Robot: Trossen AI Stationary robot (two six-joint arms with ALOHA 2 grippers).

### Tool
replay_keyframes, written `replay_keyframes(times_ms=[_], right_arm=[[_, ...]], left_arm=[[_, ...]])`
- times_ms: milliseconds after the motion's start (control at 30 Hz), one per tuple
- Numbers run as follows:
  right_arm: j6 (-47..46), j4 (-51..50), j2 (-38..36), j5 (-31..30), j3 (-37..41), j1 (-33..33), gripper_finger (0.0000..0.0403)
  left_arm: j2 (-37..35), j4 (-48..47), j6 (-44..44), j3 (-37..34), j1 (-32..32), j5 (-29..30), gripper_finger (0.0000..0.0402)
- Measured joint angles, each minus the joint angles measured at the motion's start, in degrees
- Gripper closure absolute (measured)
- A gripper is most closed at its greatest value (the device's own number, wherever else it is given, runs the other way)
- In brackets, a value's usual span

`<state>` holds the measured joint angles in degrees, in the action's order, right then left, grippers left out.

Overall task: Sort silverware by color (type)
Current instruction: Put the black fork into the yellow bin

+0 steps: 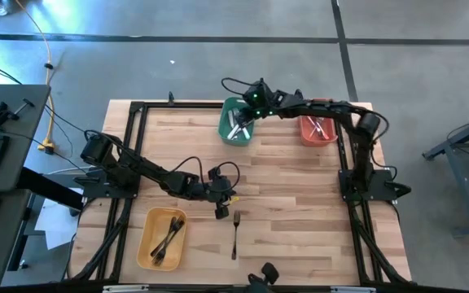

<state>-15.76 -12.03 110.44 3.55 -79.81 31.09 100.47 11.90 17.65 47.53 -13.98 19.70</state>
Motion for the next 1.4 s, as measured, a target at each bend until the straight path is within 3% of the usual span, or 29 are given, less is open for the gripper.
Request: replay_keyframes(times_ms=[133, 267, 467, 833, 1067, 1233, 1400], right_arm=[[10.25, -5.77, -5.99, -2.33, 0.76, -1.60, 0.0326], [16.35, 4.61, -12.57, -3.30, 11.20, -4.68, 0.0392], [18.99, 26.33, -24.30, 1.26, 31.18, -7.44, 0.0389], [22.17, 33.84, -46.42, 1.69, 53.74, -14.41, 0.0402], [20.69, 33.96, -52.53, 1.07, 59.93, -15.50, 0.0401], [20.55, 33.68, -52.69, 1.01, 61.16, -15.47, 0.0401], [20.66, 33.96, -52.68, 1.01, 62.01, -15.47, 0.0401]], left_arm=[[0.00, -0.04, 0.15, 0.00, -0.11, 0.00, 0.0401], [0.00, -0.06, -0.18, 0.00, -0.49, 0.00, 0.0401], [0.02, 0.39, -0.08, 0.00, -0.72, 0.00, 0.0401], [0.04, 4.91, 0.31, 0.02, -0.70, -0.19, 0.0401], [0.04, 2.48, 5.15, 3.37, -1.96, -1.71, 0.0399], [0.04, -6.87, 9.91, 8.51, -3.70, -4.07, 0.0383], [0.04, -17.09, 14.22, 13.03, -5.00, -1.74, 0.0357]])
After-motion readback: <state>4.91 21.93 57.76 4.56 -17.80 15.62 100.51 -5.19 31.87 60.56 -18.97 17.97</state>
